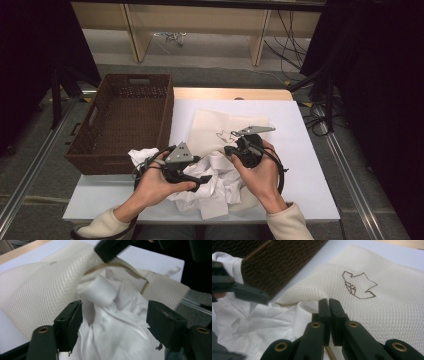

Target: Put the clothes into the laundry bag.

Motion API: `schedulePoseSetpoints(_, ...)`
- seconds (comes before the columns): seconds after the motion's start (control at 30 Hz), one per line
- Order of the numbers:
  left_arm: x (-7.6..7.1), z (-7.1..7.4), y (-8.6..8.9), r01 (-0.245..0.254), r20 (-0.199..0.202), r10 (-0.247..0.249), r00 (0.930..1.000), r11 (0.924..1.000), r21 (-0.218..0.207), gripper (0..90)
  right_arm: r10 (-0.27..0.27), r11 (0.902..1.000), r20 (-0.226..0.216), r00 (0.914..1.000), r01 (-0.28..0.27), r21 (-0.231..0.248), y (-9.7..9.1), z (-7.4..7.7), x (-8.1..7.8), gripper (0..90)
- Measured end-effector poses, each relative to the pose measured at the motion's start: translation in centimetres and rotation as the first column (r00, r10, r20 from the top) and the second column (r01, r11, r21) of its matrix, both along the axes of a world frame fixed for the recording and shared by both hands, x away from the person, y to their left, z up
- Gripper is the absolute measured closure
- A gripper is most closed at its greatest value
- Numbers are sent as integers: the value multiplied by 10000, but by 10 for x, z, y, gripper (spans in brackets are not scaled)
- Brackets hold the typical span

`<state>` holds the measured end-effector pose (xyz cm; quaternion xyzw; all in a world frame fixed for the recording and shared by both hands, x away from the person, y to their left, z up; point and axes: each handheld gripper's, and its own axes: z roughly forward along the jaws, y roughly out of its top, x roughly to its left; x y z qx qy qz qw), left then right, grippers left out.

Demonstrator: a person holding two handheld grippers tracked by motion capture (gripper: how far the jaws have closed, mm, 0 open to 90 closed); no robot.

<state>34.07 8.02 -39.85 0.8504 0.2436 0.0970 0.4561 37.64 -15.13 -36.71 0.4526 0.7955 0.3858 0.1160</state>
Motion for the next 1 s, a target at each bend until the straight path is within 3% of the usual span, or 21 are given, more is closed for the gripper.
schedulePoseSetpoints(0.1,-4,-13,3,132,263,-165,9995,9927,1197,250,85,9999,113,9999,-83,-115,0,0,1,898)
schedulePoseSetpoints(0.13,-3,-21,4,105,217,-145,9997,9847,1739,247,50,9999,156,9999,-48,-132,0,0,0,898)
schedulePoseSetpoints(0.2,0,-36,2,121,-116,-98,9999,9767,2144,244,-59,10000,1,10000,59,-65,1,0,0,898)
schedulePoseSetpoints(0.23,0,-39,1,183,-301,-116,9995,9726,2316,248,213,9997,222,9995,-210,-133,1,-2,1,898)
schedulePoseSetpoints(0.33,7,-56,-2,286,-587,-141,9982,9667,2544,309,23,10000,-38,10000,-23,-78,3,-2,1,897)
schedulePoseSetpoints(0.37,7,-59,-3,153,-681,12,9977,9704,2409,353,185,9998,-45,9998,-185,-123,2,-3,1,898)
schedulePoseSetpoints(0.43,9,-63,-4,109,-747,82,9972,9677,2518,403,60,9998,-2,10000,-60,-182,3,-3,1,898)
schedulePoseSetpoints(0.5,10,-65,-6,110,-852,106,9963,9685,2487,485,267,9994,145,9995,-264,-217,3,-5,3,898)
schedulePoseSetpoints(0.57,11,-67,-8,186,-881,48,9961,9646,2630,573,170,9997,-1,9999,-170,-201,3,-5,3,898)
schedulePoseSetpoints(0.6,11,-68,-10,127,-1058,137,9943,9696,2444,623,3,9998,-193,9998,-7,-199,4,-5,1,898)
schedulePoseSetpoints(0.67,12,-67,-11,19,-872,216,9960,9654,2609,732,-8,9996,-135,9999,5,-267,4,-5,1,898)
schedulePoseSetpoints(0.77,13,-64,-11,-122,-1022,366,9941,9730,2303,802,219,9996,12,9998,-218,-189,5,-6,2,898)
schedulePoseSetpoints(0.8,12,-61,-11,-127,-964,325,9948,9799,1989,811,99,9998,-1,10000,-99,-199,5,-6,2,898)
schedulePoseSetpoints(0.9,9,-51,-12,-228,-1126,381,9929,9908,1338,819,29,9997,-78,10000,-31,-240,5,-7,2,898)
schedulePoseSetpoints(0.97,6,-37,-14,-222,-938,305,9951,9959,882,822,-69,9997,-182,9998,65,-224,6,-6,1,898)
schedulePoseSetpoints(1.0,5,-31,-16,-259,-797,310,9963,9976,638,823,29,9997,-5,10000,-29,-247,5,-7,2,899)
